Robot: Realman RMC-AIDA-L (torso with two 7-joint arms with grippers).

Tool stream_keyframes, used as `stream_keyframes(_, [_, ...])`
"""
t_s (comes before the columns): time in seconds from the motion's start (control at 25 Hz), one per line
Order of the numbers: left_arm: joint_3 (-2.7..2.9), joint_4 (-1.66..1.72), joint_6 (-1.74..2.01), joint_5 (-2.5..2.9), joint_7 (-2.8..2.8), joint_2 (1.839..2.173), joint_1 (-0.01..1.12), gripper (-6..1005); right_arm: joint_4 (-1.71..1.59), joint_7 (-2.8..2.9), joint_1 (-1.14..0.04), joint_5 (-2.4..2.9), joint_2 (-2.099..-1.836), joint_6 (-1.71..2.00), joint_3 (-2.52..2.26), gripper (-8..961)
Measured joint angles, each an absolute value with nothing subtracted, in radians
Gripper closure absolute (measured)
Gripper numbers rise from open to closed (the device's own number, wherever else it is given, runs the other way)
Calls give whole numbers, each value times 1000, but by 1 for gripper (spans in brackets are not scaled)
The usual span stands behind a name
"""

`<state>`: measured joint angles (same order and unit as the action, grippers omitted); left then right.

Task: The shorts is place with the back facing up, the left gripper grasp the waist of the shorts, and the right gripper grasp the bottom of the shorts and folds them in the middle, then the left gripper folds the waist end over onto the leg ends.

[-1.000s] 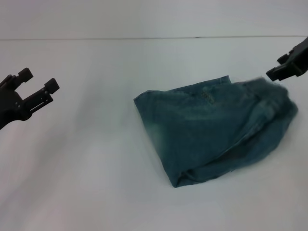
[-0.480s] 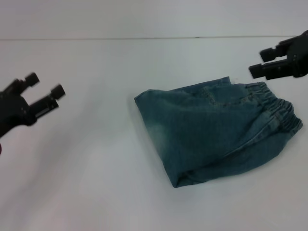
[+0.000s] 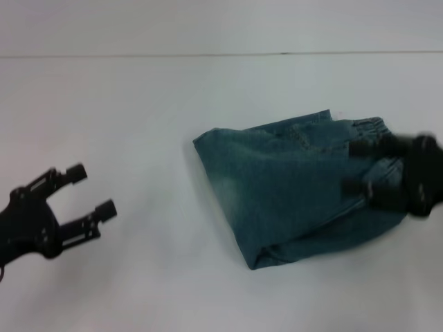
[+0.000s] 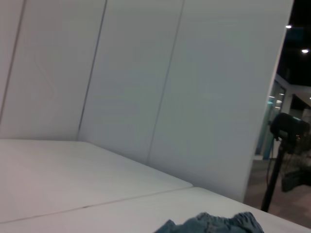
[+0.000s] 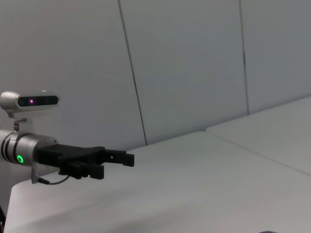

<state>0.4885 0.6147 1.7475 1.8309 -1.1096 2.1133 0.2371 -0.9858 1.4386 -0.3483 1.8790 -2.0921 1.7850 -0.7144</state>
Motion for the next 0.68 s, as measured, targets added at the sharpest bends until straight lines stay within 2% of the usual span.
stream_keyframes(0.16, [472,614,1771,1878,-1072,2118,220,77,-761,1170,-330,1908,-2086,1766,-694,266])
stream_keyframes(0.32, [483,605,1771,1926,-1054,2122,217,76,-669,1005,-308,1948,-2086,1736,-687,230])
stream_keyframes(0.56, [484,596,1792,2002,-1041,2117,233,74,-602,874,-282,1948,-2084,1731,-646,48])
stream_keyframes(0.68, [482,588,1785,2028,-1042,2114,244,74,-597,846,-275,1945,-2086,1732,-636,48])
